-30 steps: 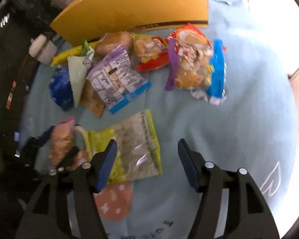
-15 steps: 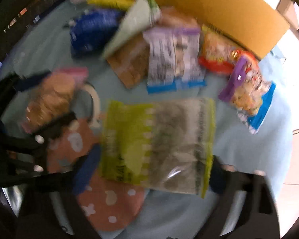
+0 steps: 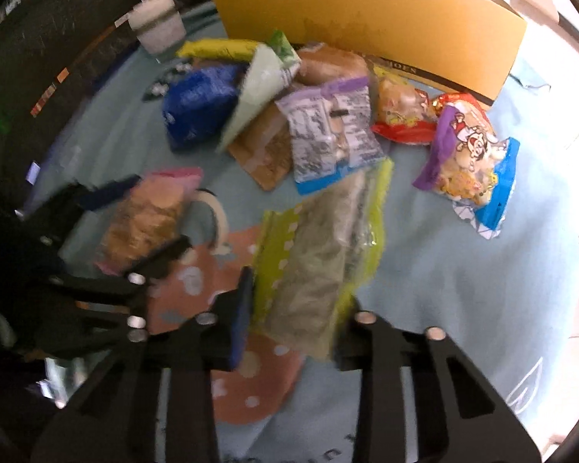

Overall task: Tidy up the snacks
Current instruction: 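Lift the green seed bag with the right tool while the left tool holds the cracker bag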

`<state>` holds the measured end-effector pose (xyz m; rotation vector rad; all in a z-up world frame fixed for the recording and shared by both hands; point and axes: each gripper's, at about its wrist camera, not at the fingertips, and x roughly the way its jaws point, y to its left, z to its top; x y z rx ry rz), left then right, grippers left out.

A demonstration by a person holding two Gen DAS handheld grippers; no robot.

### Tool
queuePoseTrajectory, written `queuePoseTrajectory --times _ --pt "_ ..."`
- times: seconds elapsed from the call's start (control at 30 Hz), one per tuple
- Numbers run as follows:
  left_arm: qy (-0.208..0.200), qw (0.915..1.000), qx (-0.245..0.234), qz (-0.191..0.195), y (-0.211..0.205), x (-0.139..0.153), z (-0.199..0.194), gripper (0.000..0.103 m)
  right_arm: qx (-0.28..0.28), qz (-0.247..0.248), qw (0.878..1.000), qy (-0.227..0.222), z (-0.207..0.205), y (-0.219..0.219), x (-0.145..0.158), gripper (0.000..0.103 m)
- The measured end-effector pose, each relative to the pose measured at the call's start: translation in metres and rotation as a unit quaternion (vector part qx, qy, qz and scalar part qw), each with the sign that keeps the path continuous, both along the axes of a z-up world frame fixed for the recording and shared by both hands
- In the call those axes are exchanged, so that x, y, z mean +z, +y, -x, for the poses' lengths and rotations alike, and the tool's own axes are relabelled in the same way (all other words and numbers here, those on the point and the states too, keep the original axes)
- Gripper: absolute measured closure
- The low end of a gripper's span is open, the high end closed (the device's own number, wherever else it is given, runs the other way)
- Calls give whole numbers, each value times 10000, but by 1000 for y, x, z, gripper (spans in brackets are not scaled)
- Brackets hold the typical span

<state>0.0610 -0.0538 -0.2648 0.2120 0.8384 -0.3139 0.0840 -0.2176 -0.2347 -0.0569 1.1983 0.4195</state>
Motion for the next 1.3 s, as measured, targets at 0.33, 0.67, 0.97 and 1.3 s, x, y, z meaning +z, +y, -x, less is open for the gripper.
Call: queuePoseTrajectory --times 0.33,0.67,0.97,1.3 --pt "-10 9998 -119 179 8 5 -1 52 -732 -973 9917 405 10 -56 10 79" --pt "-58 9999 -81 127 6 4 0 51 -1022 -2985 9488 161 2 -68 -36 10" --pt "-70 9999 -102 -58 2 2 1 44 -1248 -2737 9535 197 6 -64 -30 7" --pt "-85 9999 -114 -45 2 1 2 46 -1388 -2180 9622 854 -6 -63 -23 88"
